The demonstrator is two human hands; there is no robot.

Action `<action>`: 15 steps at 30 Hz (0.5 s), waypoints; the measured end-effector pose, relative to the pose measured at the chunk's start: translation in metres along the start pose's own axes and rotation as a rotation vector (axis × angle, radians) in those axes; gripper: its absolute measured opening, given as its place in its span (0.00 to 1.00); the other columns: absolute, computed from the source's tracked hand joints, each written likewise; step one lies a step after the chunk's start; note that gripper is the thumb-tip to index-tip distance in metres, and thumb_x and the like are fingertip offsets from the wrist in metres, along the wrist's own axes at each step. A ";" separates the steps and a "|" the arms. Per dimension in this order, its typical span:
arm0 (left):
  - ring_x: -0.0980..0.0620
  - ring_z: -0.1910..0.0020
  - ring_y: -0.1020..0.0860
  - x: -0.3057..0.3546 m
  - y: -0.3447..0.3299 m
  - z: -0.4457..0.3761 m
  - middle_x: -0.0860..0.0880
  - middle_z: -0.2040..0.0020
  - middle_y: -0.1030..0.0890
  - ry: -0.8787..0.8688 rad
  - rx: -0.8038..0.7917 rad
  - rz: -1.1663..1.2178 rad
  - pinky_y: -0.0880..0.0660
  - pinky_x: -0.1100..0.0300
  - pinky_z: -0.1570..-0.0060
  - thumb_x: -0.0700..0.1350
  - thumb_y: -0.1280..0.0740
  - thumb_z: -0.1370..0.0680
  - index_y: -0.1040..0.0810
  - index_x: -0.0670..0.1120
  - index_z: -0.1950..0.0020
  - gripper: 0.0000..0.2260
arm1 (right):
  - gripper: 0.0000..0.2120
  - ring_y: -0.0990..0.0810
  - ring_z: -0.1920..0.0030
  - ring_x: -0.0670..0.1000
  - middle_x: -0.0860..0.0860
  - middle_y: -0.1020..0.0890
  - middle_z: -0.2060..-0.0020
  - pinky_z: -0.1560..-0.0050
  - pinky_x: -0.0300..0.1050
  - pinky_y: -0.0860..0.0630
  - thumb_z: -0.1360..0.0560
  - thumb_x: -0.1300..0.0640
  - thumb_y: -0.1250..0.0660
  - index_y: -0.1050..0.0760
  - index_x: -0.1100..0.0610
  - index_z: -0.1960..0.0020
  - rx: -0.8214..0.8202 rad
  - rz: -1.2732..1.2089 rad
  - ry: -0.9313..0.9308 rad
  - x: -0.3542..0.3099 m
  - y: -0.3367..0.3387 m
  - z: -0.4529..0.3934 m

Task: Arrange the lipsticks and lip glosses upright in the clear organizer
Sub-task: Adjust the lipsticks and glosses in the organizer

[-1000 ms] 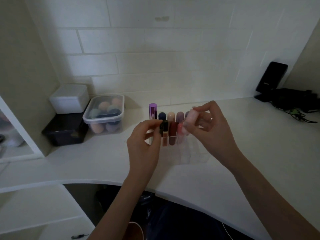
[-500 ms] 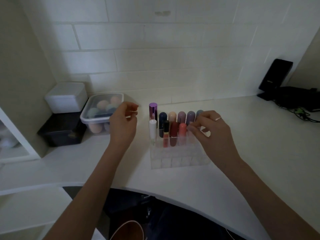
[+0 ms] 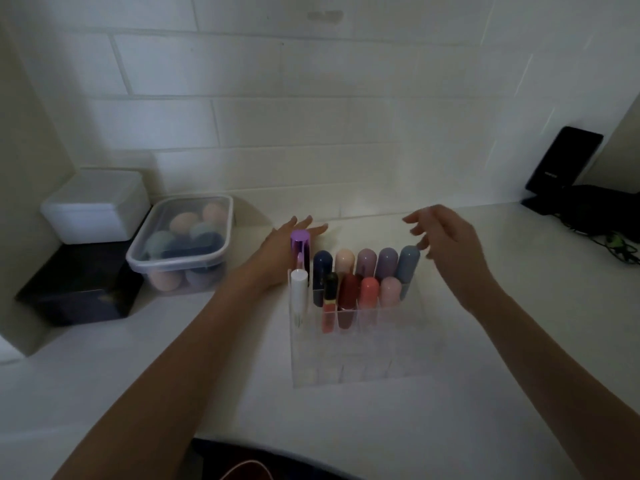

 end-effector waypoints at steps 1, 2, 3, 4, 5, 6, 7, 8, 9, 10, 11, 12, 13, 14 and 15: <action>0.48 0.26 0.38 -0.008 -0.002 -0.004 0.48 0.26 0.35 0.039 -0.009 0.010 0.42 0.62 0.31 0.40 0.36 0.23 0.31 0.55 0.30 0.23 | 0.10 0.24 0.66 0.38 0.47 0.22 0.62 0.65 0.30 0.29 0.21 0.60 0.43 0.23 0.58 0.54 -0.052 -0.035 -0.027 0.009 -0.011 -0.003; 0.47 0.30 0.32 -0.011 -0.003 -0.002 0.45 0.30 0.29 0.024 -0.004 -0.005 0.38 0.62 0.33 0.39 0.35 0.24 0.28 0.51 0.32 0.21 | 0.09 0.23 0.64 0.41 0.47 0.21 0.62 0.62 0.33 0.28 0.21 0.61 0.42 0.23 0.60 0.53 -0.088 -0.057 -0.042 0.017 -0.021 -0.004; 0.47 0.35 0.28 -0.010 0.001 0.002 0.44 0.35 0.25 0.035 0.025 0.014 0.37 0.65 0.38 0.39 0.34 0.25 0.25 0.47 0.34 0.19 | 0.09 0.23 0.62 0.44 0.48 0.21 0.62 0.59 0.37 0.27 0.21 0.61 0.41 0.23 0.61 0.53 -0.122 -0.081 -0.052 0.025 -0.029 -0.002; 0.47 0.39 0.26 -0.004 0.007 0.003 0.44 0.39 0.22 -0.004 0.073 -0.053 0.37 0.67 0.42 0.39 0.34 0.24 0.24 0.45 0.36 0.16 | 0.09 0.23 0.61 0.48 0.51 0.21 0.61 0.57 0.40 0.27 0.21 0.61 0.42 0.23 0.62 0.52 -0.162 -0.116 -0.069 0.031 -0.037 0.000; 0.49 0.43 0.25 0.005 0.017 0.008 0.44 0.42 0.22 -0.015 0.150 -0.053 0.37 0.68 0.45 0.39 0.34 0.24 0.24 0.44 0.37 0.14 | 0.10 0.23 0.59 0.50 0.54 0.21 0.60 0.56 0.42 0.27 0.21 0.60 0.42 0.23 0.63 0.52 -0.210 -0.166 -0.094 0.036 -0.046 0.003; 0.53 0.48 0.24 0.014 0.024 0.014 0.46 0.44 0.21 -0.037 0.199 -0.047 0.36 0.70 0.48 0.38 0.35 0.23 0.24 0.43 0.39 0.13 | 0.11 0.23 0.58 0.52 0.57 0.22 0.59 0.55 0.44 0.27 0.20 0.60 0.43 0.24 0.63 0.51 -0.249 -0.212 -0.119 0.040 -0.052 0.006; 0.58 0.54 0.23 0.020 0.033 0.021 0.50 0.48 0.21 -0.030 0.258 0.065 0.33 0.74 0.53 0.38 0.34 0.23 0.23 0.41 0.40 0.12 | 0.11 0.24 0.58 0.53 0.59 0.23 0.58 0.55 0.44 0.27 0.20 0.60 0.43 0.24 0.64 0.50 -0.275 -0.246 -0.136 0.042 -0.056 0.008; 0.63 0.60 0.23 0.020 0.038 0.027 0.53 0.53 0.21 -0.006 0.305 0.158 0.31 0.77 0.59 0.37 0.33 0.24 0.23 0.40 0.43 0.10 | 0.11 0.24 0.57 0.53 0.59 0.23 0.57 0.55 0.43 0.26 0.21 0.60 0.43 0.24 0.65 0.49 -0.292 -0.265 -0.143 0.042 -0.057 0.009; 0.63 0.63 0.23 0.023 0.043 0.033 0.54 0.56 0.22 0.017 0.329 0.316 0.29 0.78 0.64 0.36 0.32 0.25 0.23 0.39 0.45 0.09 | 0.11 0.24 0.57 0.53 0.59 0.23 0.55 0.56 0.41 0.25 0.21 0.59 0.42 0.24 0.65 0.48 -0.308 -0.284 -0.149 0.040 -0.058 0.009; 0.63 0.64 0.22 0.031 0.048 0.040 0.54 0.58 0.23 0.017 0.352 0.393 0.29 0.78 0.66 0.37 0.30 0.26 0.22 0.39 0.47 0.09 | 0.11 0.23 0.55 0.53 0.58 0.22 0.54 0.56 0.38 0.24 0.21 0.58 0.41 0.24 0.64 0.47 -0.325 -0.312 -0.158 0.037 -0.059 0.010; 0.62 0.63 0.23 0.040 0.053 0.046 0.54 0.58 0.22 -0.009 0.367 0.434 0.28 0.77 0.66 0.39 0.28 0.28 0.22 0.41 0.49 0.09 | 0.12 0.22 0.53 0.52 0.57 0.21 0.52 0.55 0.35 0.24 0.22 0.56 0.39 0.24 0.63 0.45 -0.346 -0.343 -0.168 0.034 -0.061 0.012; 0.61 0.63 0.23 0.048 0.058 0.050 0.54 0.58 0.21 -0.043 0.387 0.472 0.27 0.76 0.66 0.40 0.26 0.29 0.22 0.42 0.51 0.09 | 0.16 0.21 0.50 0.52 0.56 0.20 0.50 0.53 0.34 0.24 0.25 0.53 0.36 0.25 0.61 0.42 -0.365 -0.368 -0.177 0.031 -0.062 0.014; 0.61 0.63 0.23 0.052 0.059 0.052 0.53 0.58 0.20 -0.058 0.388 0.535 0.26 0.74 0.66 0.41 0.25 0.30 0.22 0.44 0.54 0.09 | 0.21 0.21 0.46 0.50 0.55 0.21 0.46 0.48 0.35 0.24 0.29 0.50 0.34 0.26 0.59 0.39 -0.383 -0.392 -0.185 0.030 -0.063 0.015; 0.59 0.63 0.22 0.057 0.055 0.054 0.52 0.59 0.19 -0.059 0.360 0.600 0.24 0.70 0.64 0.40 0.25 0.31 0.22 0.45 0.56 0.08 | 0.26 0.22 0.43 0.50 0.54 0.22 0.43 0.44 0.38 0.25 0.32 0.48 0.34 0.27 0.56 0.37 -0.407 -0.434 -0.194 0.027 -0.066 0.017; 0.57 0.63 0.20 0.058 0.049 0.053 0.51 0.60 0.18 -0.038 0.303 0.655 0.22 0.65 0.62 0.39 0.25 0.31 0.22 0.47 0.57 0.08 | 0.28 0.23 0.40 0.51 0.54 0.23 0.39 0.39 0.42 0.26 0.33 0.47 0.33 0.29 0.54 0.35 -0.442 -0.505 -0.217 0.026 -0.069 0.018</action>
Point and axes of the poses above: each hand's wrist, its own z-axis away from the middle knuckle, its own y-axis out of the back of the hand, x = y × z, the point moved 10 cm from there along -z, towards the middle knuckle
